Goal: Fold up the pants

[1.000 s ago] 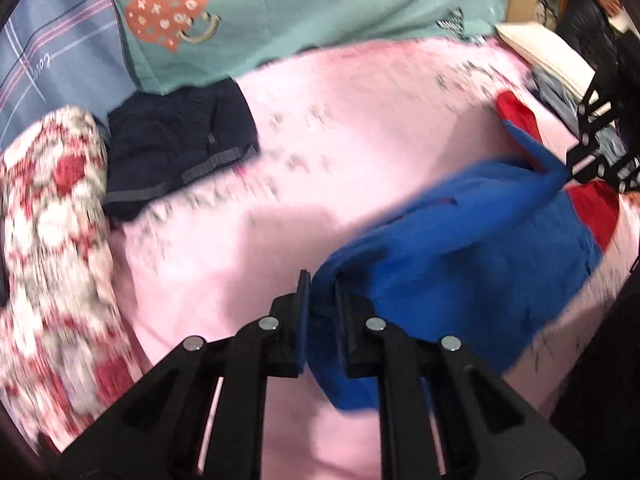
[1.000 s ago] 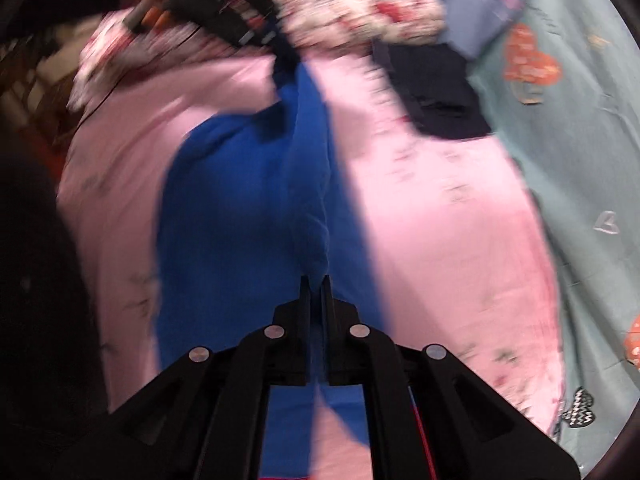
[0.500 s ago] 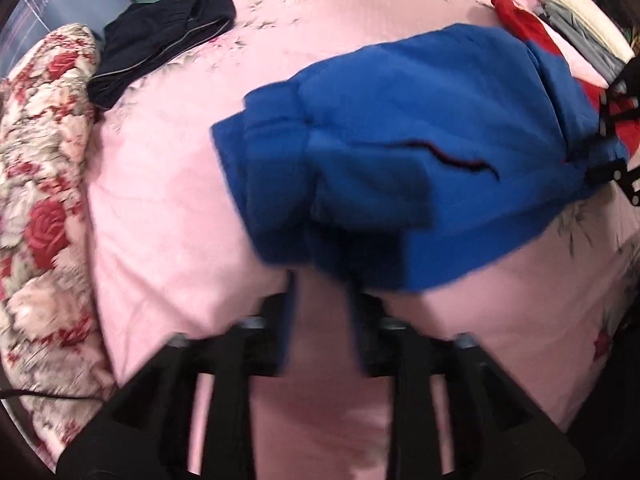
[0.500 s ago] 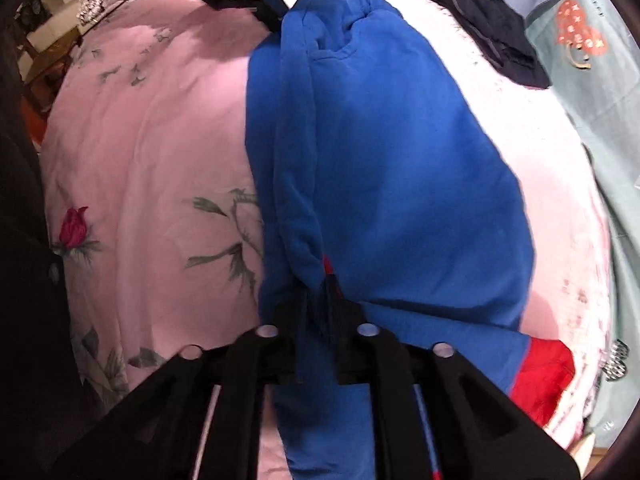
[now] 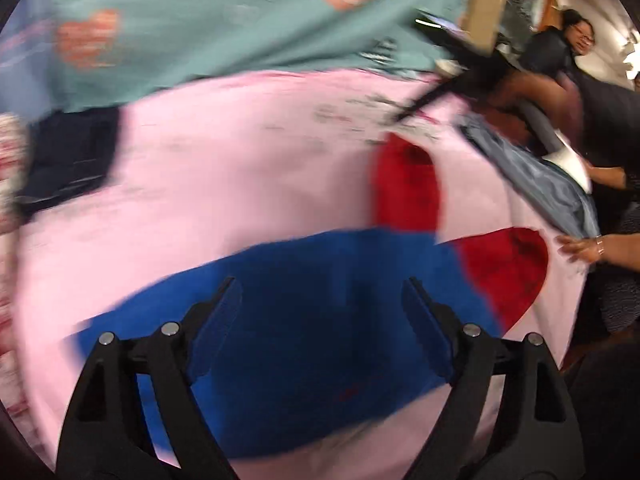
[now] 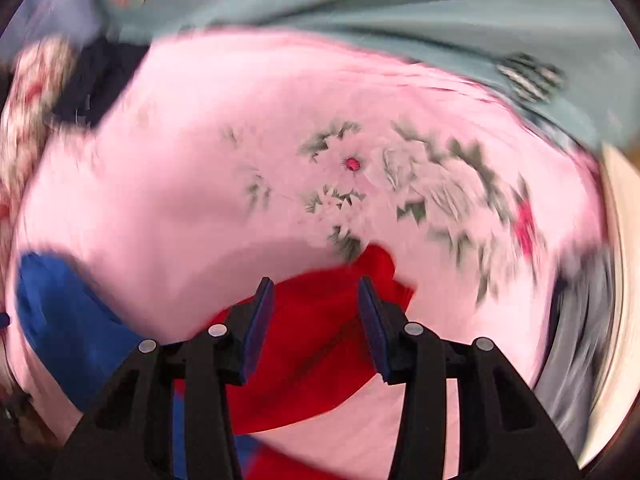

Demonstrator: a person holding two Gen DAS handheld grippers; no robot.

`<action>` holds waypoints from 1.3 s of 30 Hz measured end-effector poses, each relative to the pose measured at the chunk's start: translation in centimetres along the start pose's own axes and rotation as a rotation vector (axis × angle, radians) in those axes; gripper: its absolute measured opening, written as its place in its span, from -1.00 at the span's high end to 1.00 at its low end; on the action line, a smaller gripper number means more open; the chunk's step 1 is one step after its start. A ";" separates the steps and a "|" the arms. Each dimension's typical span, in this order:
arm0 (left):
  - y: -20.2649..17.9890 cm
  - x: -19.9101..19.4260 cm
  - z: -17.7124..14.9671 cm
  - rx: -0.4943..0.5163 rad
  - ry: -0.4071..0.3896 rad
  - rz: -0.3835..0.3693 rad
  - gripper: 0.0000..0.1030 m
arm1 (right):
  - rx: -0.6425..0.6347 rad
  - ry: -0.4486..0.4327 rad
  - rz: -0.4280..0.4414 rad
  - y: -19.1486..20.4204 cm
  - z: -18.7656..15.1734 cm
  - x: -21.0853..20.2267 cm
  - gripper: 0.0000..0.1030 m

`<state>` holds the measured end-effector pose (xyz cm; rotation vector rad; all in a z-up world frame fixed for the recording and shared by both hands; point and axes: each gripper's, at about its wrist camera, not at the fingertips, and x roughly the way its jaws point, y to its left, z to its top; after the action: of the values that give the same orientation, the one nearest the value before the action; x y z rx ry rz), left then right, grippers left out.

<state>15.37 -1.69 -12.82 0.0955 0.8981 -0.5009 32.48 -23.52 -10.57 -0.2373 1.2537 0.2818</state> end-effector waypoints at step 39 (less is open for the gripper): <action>-14.9 7.6 -7.7 0.470 0.363 -0.172 0.78 | -0.449 0.081 -0.107 -1.8 -36.8 -5.9 0.60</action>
<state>6.95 -15.48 -21.63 0.5548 1.1330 -0.8679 -1.62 -37.74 -15.77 -0.7048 1.2419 0.4635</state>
